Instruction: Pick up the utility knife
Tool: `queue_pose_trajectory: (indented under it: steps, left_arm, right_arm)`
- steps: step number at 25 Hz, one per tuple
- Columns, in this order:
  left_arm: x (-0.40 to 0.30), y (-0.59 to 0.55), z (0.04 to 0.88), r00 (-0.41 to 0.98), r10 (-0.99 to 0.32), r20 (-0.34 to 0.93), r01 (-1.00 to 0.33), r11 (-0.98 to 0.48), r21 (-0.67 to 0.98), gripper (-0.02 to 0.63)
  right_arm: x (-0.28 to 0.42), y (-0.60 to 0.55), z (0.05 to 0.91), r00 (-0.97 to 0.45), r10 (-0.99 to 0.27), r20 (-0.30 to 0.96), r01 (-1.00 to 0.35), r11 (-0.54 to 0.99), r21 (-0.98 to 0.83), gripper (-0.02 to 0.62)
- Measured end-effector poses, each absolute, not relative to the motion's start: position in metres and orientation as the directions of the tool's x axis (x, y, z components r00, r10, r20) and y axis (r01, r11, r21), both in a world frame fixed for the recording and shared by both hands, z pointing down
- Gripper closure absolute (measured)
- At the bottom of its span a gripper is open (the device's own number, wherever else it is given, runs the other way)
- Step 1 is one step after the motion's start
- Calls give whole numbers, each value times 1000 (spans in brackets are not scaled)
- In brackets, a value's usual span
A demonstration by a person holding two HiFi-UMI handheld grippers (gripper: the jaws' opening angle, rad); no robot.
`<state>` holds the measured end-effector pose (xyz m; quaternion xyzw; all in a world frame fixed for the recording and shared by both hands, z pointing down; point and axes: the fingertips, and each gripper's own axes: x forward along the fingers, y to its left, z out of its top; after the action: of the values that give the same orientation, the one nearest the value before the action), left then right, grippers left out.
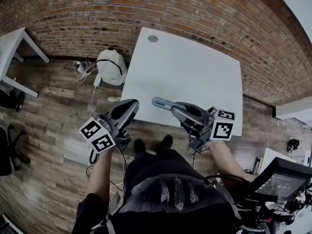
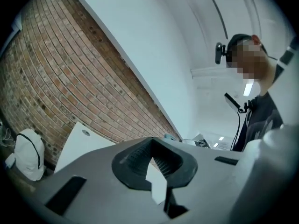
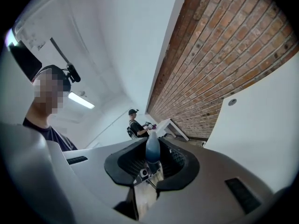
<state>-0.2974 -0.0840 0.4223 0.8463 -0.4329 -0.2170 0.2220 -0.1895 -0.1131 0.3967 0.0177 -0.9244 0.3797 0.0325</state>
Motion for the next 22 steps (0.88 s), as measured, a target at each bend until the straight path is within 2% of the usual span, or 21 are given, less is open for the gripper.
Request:
queue_pose_trajectory:
  steps: [6, 13, 22]
  left_arm:
    - [-290, -82, 430, 561, -820, -114, -660, -527, 536, 611]
    - [-267, -82, 426, 567, -824, 12, -749, -509, 424, 612]
    - [-200, -107, 399, 564, -824, 60, -776, -504, 379, 612]
  right_arm:
    - [-186, -118, 394, -993, -94, 64, -112, 702, -704, 528]
    - [-175, -137, 376, -980, -186, -71, -76, 683, -727, 528]
    - [-105, -146, 362, -971, -196, -140, -44, 716, -697, 528]
